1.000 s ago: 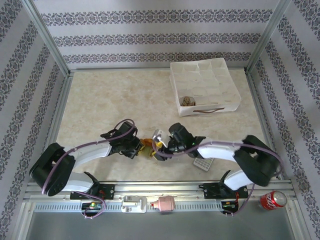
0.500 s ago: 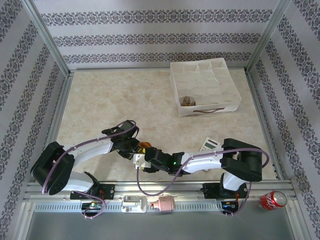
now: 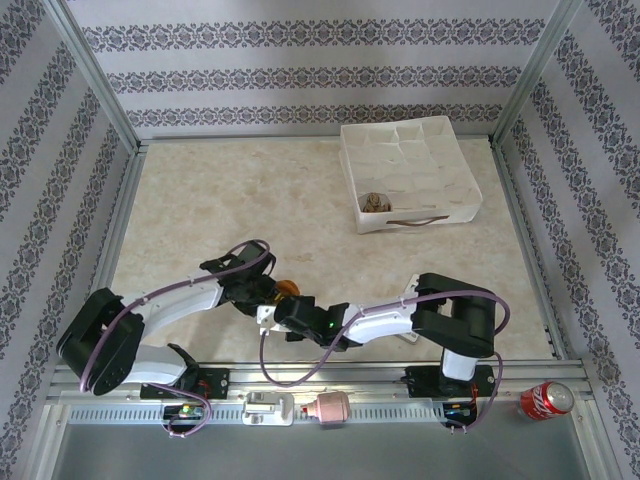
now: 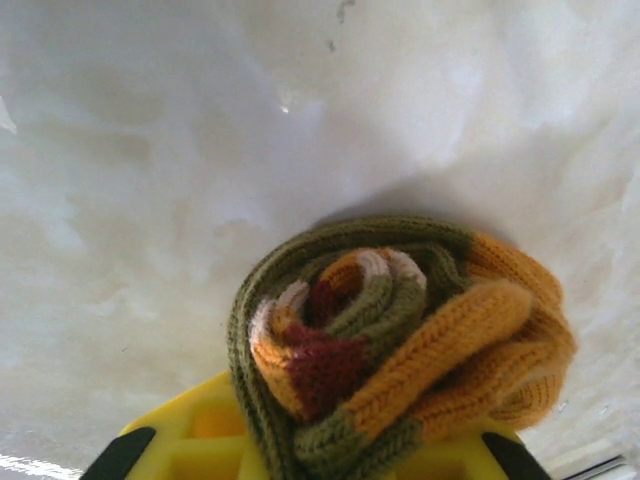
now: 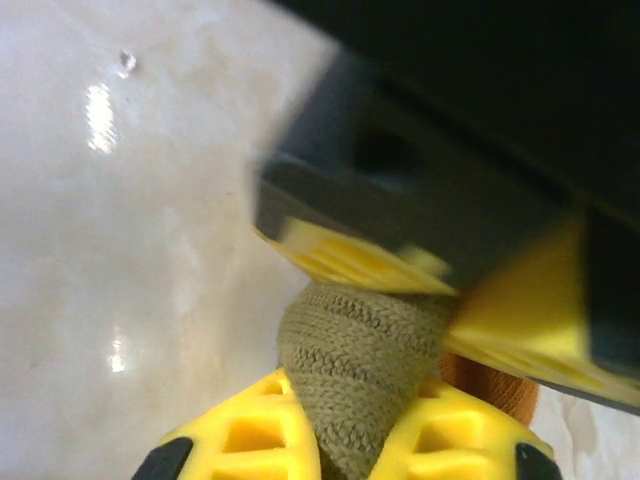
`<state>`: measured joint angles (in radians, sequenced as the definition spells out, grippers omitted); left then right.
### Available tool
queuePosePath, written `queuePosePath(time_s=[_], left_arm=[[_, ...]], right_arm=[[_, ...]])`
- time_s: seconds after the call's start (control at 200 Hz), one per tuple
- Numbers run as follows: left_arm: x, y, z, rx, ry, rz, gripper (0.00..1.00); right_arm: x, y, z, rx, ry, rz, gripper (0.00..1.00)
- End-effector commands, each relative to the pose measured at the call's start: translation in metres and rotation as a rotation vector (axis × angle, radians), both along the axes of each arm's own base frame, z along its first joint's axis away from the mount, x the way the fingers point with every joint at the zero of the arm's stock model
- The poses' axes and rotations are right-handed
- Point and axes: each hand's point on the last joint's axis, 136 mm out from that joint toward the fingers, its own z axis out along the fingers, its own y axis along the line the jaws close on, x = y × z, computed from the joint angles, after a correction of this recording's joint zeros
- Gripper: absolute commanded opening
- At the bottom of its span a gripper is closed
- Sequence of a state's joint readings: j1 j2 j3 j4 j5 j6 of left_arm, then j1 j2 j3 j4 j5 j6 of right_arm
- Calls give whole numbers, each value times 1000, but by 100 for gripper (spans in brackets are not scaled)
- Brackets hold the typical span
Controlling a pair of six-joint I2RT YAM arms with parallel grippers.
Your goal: Roll the socks
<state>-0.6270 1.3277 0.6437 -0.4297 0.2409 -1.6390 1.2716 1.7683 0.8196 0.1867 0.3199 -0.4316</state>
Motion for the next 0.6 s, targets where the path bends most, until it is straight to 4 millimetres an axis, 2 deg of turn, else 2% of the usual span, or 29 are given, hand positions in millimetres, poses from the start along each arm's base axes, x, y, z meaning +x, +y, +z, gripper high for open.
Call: queuePosePath(time_s=[0.0, 0.08, 0.175, 0.345, 0.595], left_arm=[[-8, 8, 5, -9, -18, 17, 55], [-1, 11, 18, -24, -69, 37, 71], [5, 18, 29, -34, -110, 66, 77], [10, 29, 41, -34, -181, 99, 76], [16, 13, 43, -109, -238, 68, 65]], right_arm=[[-17, -56, -52, -139, 272, -80, 0], [-30, -60, -56, -85, 452, -85, 0], [-38, -63, -60, -38, 618, -102, 0], [-37, -67, -61, 6, 785, -166, 0], [-20, -66, -57, 99, 968, -267, 0]])
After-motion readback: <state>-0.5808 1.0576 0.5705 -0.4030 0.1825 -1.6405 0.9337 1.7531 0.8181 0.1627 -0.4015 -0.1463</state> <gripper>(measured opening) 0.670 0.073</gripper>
